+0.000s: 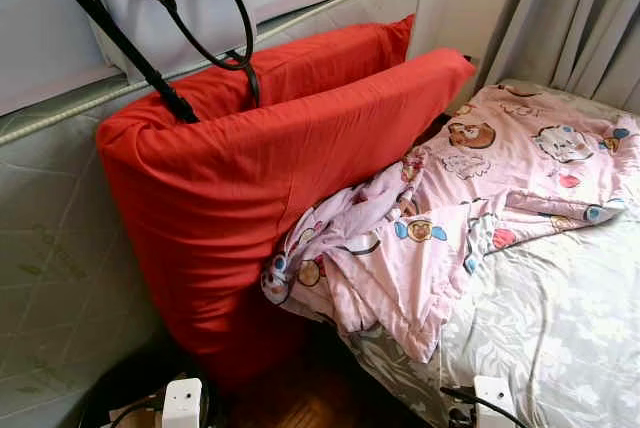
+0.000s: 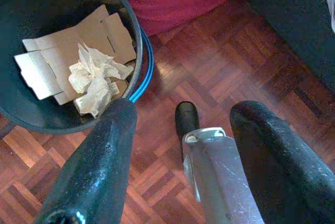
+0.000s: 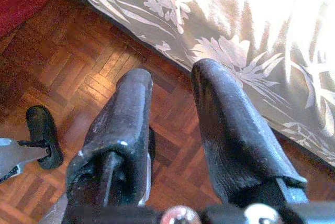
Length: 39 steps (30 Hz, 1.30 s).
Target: Clean up the room
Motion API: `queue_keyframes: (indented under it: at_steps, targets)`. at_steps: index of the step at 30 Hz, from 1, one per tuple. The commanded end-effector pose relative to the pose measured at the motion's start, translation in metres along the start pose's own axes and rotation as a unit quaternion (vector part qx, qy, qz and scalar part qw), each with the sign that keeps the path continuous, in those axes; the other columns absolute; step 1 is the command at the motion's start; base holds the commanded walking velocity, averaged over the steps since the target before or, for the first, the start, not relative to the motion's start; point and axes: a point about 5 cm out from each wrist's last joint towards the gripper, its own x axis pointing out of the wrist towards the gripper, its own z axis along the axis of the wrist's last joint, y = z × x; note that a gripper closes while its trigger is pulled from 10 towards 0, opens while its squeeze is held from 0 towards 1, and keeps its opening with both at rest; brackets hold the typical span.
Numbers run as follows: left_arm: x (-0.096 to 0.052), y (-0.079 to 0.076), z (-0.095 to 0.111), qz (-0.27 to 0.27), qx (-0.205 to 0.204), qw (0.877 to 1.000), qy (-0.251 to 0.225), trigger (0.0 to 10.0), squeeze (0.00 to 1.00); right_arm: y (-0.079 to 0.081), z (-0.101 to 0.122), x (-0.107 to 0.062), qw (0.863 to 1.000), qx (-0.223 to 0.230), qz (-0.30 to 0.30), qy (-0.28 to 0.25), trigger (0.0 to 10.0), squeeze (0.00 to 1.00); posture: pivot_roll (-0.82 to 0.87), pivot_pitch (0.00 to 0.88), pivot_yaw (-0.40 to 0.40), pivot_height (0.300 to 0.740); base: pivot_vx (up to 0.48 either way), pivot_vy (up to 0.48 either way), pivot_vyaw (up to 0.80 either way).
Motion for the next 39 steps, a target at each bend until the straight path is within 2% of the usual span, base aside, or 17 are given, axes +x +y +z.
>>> queue_keyframes:
  at_steps: [1, 22, 28, 32, 39]
  targets:
    - [0.0, 0.001, -0.002, 0.001, -0.001, 1.0, 0.005, 10.0, 0.0, -0.001, -0.001, 0.0, 1.0, -0.003, 0.0, 0.001, 10.0, 0.0, -0.14, 0.0, -0.016, 0.74, 0.3, 0.0, 0.0]
    - [0.0, 0.001, 0.0, -0.002, 0.004, 1.0, 0.003, 10.0, 0.0, 0.0, 0.0, 0.0, 1.0, 0.0, -0.001, -0.002, 10.0, 0.0, -0.14, 0.0, -0.019, 0.74, 0.359, 0.0, 0.0]
    - [0.0, 0.001, 0.003, -0.002, -0.001, 1.0, -0.011, 10.0, 0.0, 0.001, 0.005, 0.0, 0.999, -0.017, 0.014, -0.025, 10.0, 0.0, -0.14, 0.0, -0.021, 0.74, 0.0, 0.0, 0.0]
    - [0.0, 0.002, 0.005, 0.001, -0.027, 0.999, -0.027, 10.0, 0.0, 0.004, 0.011, 0.0, 0.998, -0.024, 0.034, -0.053, 10.0, 0.0, -0.14, 0.0, -0.018, 0.74, 0.0, 0.0, 0.0]
    - [-0.001, 0.003, 0.01, 0.011, -0.047, 0.998, -0.051, 10.0, 0.0, 0.007, 0.019, -0.001, 0.995, -0.021, 0.044, -0.085, 10.0, 0.0, -0.13, 0.0, -0.005, 0.74, 0.0, 0.0, 0.0]
